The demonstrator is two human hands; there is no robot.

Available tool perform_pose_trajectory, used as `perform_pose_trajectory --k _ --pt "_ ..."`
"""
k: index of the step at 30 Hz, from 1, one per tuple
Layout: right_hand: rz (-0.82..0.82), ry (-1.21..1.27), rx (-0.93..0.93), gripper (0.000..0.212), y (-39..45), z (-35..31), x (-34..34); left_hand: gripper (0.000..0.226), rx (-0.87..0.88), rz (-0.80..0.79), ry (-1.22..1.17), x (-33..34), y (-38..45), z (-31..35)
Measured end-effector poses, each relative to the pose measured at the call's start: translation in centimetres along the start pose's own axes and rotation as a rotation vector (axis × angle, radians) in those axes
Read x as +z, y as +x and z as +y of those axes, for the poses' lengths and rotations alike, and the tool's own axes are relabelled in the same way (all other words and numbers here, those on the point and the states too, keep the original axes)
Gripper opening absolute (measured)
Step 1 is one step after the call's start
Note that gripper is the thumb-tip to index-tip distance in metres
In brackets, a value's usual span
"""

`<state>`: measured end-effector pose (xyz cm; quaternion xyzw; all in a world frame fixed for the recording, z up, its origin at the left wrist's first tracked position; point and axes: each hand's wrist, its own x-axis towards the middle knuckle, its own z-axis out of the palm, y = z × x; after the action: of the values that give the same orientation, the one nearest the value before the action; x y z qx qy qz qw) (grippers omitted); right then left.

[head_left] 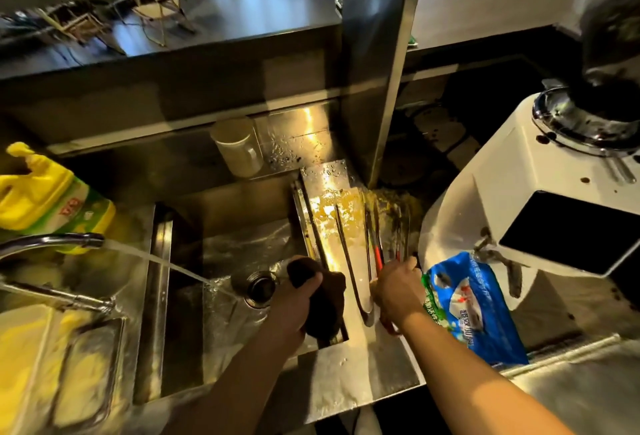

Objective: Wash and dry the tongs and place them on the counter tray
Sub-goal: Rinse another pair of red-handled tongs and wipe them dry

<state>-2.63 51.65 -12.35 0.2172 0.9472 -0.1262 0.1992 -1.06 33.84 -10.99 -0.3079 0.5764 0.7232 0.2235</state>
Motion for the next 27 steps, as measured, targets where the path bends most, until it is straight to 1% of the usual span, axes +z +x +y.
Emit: perform_pose_trajectory --k 4,6,9,11,12,13,14,15,16,17,19,21,23,25,26,27 --pt "0.123 0.286 0.021 0.025 -0.3 0.2 -1.2 0.017 0.029 -0.032 -0.026 -0.7 -0.2 0.1" --pt "0.161 0.381 0.028 0.026 -0.4 0.6 -2.2 0.022 0.039 -0.033 -0.037 -0.8 -0.3 0.3" --pt "0.186 0.437 0.056 0.030 -1.2 1.2 -4.1 0.039 0.039 -0.040 -0.075 -1.0 -0.5 1.0" --pt "0.188 0.477 0.100 0.031 -2.0 1.4 -5.2 0.040 0.050 -0.068 -0.125 -1.5 -0.7 1.5" --pt "0.177 0.485 0.116 0.034 -2.4 1.4 -5.6 0.037 0.052 -0.074 -0.161 -1.9 -0.9 1.8" --pt "0.159 0.491 0.107 0.039 -2.9 1.4 -5.9 0.033 0.053 -0.083 -0.197 -2.3 -1.1 2.1" --pt "0.137 0.503 0.058 0.043 -3.5 0.8 -6.1 0.027 0.066 -0.088 -0.234 -3.2 -1.5 2.4" --pt "0.113 0.546 -0.004 0.043 -4.1 0.2 -6.1 0.023 0.083 -0.091 -0.257 -3.9 -1.7 2.7" --pt "0.092 0.625 -0.069 0.038 -4.9 -0.7 -6.2 0.022 0.102 -0.082 -0.268 -4.8 -2.0 3.1" --pt "0.052 0.738 -0.107 0.033 -5.6 -1.4 -6.2 0.022 0.113 -0.071 -0.268 -5.3 -2.2 3.4" --pt "-0.111 0.953 -0.131 0.028 -7.3 -4.2 -5.8 0.020 0.135 -0.026 -0.287 -7.7 -2.7 4.0" --pt "-0.360 1.172 -0.131 0.021 -9.0 -7.4 -4.7 0.018 0.147 0.057 -0.309 -10.8 -2.9 4.6" --pt "-0.602 1.355 -0.123 0.020 -10.3 -10.3 -3.8 0.027 0.145 0.112 -0.368 -13.8 -2.9 4.9" --pt "-0.798 1.429 -0.125 0.025 -11.3 -12.9 -2.9 0.038 0.135 0.140 -0.413 -16.8 -2.7 5.2" --pt "-0.868 1.419 -0.131 0.026 -11.8 -14.3 -2.4 0.041 0.130 0.135 -0.440 -18.4 -2.7 5.3" --pt "-0.901 1.397 -0.137 0.026 -12.1 -15.2 -2.1 0.041 0.123 0.121 -0.467 -19.4 -2.7 5.6"
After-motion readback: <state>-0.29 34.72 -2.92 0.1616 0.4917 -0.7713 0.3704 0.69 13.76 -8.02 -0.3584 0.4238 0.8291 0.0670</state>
